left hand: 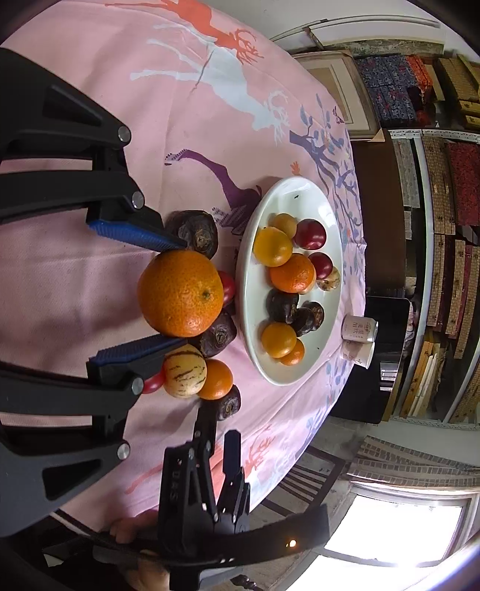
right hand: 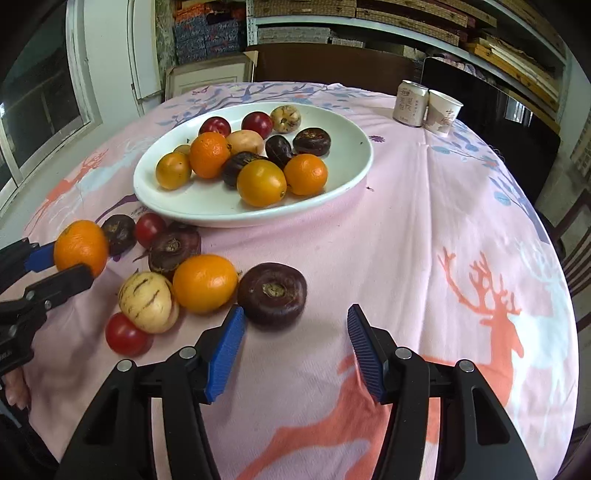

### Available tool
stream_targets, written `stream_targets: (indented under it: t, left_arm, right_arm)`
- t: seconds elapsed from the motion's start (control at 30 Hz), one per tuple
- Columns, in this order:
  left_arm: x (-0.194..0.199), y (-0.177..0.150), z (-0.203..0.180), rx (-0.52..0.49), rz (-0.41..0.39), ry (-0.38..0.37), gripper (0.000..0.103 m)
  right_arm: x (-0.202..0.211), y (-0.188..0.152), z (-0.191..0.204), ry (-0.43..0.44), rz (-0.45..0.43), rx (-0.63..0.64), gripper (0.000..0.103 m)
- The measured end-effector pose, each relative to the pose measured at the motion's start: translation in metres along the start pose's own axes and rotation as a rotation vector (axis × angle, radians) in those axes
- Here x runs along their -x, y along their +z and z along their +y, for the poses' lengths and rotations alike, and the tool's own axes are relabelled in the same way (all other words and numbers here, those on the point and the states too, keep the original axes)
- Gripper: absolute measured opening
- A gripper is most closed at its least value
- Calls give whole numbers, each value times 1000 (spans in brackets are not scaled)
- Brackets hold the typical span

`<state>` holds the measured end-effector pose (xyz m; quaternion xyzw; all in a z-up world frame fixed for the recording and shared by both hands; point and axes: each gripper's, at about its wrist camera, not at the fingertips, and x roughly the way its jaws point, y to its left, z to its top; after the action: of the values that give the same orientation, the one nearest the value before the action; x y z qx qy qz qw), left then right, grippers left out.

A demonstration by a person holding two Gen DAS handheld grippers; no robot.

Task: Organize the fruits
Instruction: 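Grasp a large orange with the left tool while the right tool grasps a dark purple fruit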

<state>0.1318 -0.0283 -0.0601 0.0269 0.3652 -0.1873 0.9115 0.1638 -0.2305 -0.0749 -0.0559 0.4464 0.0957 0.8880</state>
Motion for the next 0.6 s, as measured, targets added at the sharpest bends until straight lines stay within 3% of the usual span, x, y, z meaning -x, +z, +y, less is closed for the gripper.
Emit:
stream_targets:
  t: [0.13,0.17,0.2,0.4,0.6]
  left_arm:
    - [-1,0,3,16,3,-14,44]
    - [-1,0,4,17,2,-16,44]
    - [-1,0,4,17,1,-17,44]
    - [-1,0,4,19,-1,-19,44]
    - [5,1,2,17,-5,-14,44]
  right_arm:
    - [-12,10,7,-13,30,30,57]
    - [-14,12,7,-4,30,24,54]
    - [-15,13,5,26,35,12,43]
    - [-6,7,3,42,5,-18,42]
    - [29,-7,-14,80,-80,-86,42]
